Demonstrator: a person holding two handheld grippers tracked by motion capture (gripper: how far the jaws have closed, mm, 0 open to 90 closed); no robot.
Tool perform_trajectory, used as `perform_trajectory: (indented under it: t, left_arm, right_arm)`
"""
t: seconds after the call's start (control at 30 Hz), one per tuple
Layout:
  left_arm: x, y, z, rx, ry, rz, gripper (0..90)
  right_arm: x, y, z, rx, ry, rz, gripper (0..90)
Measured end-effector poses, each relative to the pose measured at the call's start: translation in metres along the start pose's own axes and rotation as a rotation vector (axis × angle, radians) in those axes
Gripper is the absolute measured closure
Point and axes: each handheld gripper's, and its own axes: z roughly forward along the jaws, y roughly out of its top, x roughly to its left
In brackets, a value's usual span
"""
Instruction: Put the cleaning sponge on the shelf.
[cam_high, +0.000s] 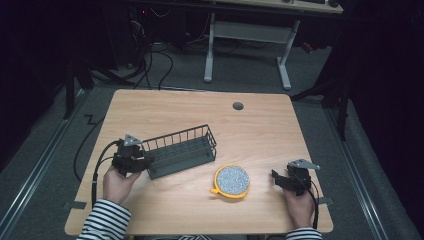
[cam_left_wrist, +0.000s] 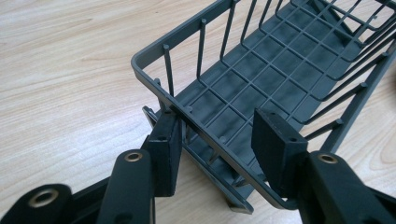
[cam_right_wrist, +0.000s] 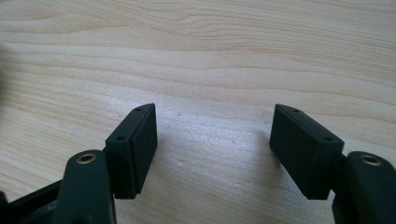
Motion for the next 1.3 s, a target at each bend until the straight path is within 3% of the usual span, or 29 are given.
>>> perform_trajectory:
  t: [0.3,0.53,0.63,0.93,1.3]
  left_arm:
    - [-0.008,-0.006,-0.005,0.005,-0.027,-0.004,52.6]
    - [-0.004,-0.004,-0.010,-0.025,-0.040,-0.025,37.1]
    - [-0.002,-0.003,-0.013,-0.041,-0.050,-0.037,35.2]
    - [0.005,-0.003,-0.025,-0.082,-0.032,-0.053,31.3]
    - [0.028,-0.022,-0.044,-0.144,0.012,-0.122,31.0]
  right_arm:
    - [0.000,0.000,0.000,0.000,0.000,0.000,32.3]
    - [0.000,0.000,0.000,0.000,0.000,0.000,32.3]
    - [0.000,0.000,0.000,0.000,0.000,0.001,32.3]
    - [0.000,0.000,0.000,0.000,0.000,0.000,32.3]
    - [0.000,0.000,0.000,0.000,0.000,0.000,32.3]
